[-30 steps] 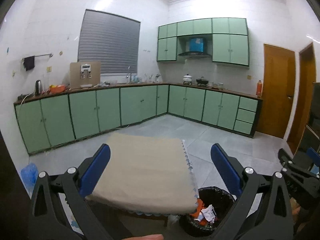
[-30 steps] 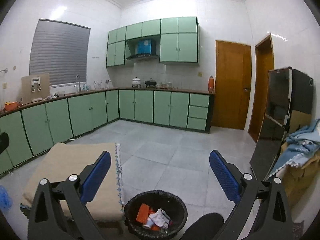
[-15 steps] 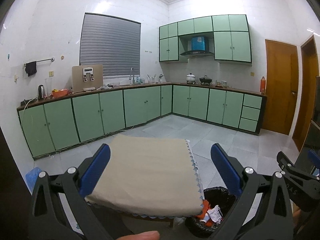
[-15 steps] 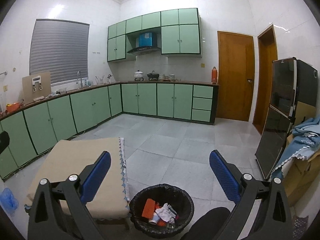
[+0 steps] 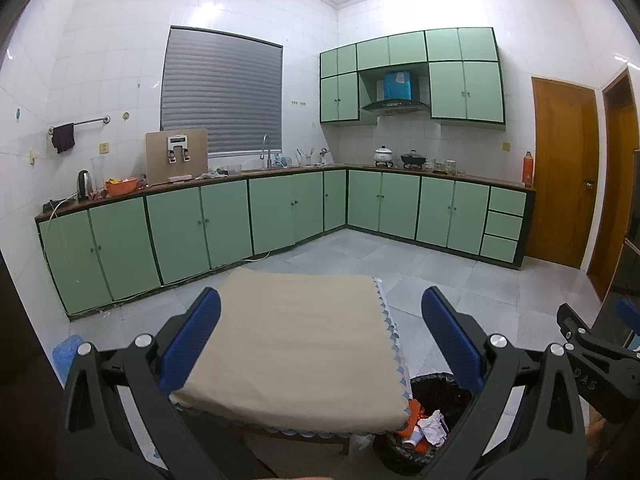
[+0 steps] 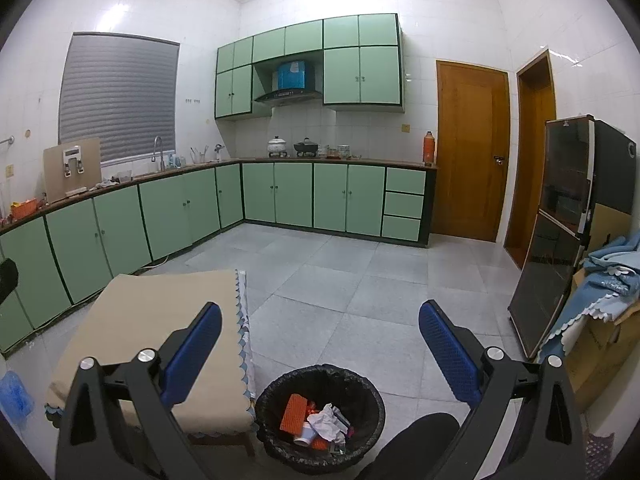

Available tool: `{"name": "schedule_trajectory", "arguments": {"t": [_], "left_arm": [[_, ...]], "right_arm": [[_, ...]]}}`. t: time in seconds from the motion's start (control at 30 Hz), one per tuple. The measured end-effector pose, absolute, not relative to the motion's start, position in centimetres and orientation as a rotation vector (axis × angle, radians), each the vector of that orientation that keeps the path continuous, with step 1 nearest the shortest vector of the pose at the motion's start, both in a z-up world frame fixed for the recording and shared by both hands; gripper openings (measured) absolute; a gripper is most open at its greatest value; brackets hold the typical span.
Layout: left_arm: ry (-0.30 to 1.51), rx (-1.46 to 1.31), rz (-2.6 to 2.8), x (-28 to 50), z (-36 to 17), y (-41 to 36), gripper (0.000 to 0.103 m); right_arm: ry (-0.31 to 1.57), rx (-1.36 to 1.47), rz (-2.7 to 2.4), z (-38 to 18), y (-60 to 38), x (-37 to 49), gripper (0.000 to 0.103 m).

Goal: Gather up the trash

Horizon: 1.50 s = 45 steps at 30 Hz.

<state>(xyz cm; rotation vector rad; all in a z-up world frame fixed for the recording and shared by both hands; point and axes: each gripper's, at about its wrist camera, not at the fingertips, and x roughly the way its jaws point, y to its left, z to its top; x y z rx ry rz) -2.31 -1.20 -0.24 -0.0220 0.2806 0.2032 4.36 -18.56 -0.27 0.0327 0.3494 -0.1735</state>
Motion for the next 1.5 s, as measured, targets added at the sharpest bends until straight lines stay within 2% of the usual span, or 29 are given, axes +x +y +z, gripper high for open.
{"name": "schedule_trajectory", "arguments": {"t": [1.5], "left_arm": [[0.269,-0.028,0.203,-2.42,-0.20,-0.62,0.097]], "right_arm": [[0.332,0.037,-0.195,-0.56,-19.20,4.02,0.097]]}}
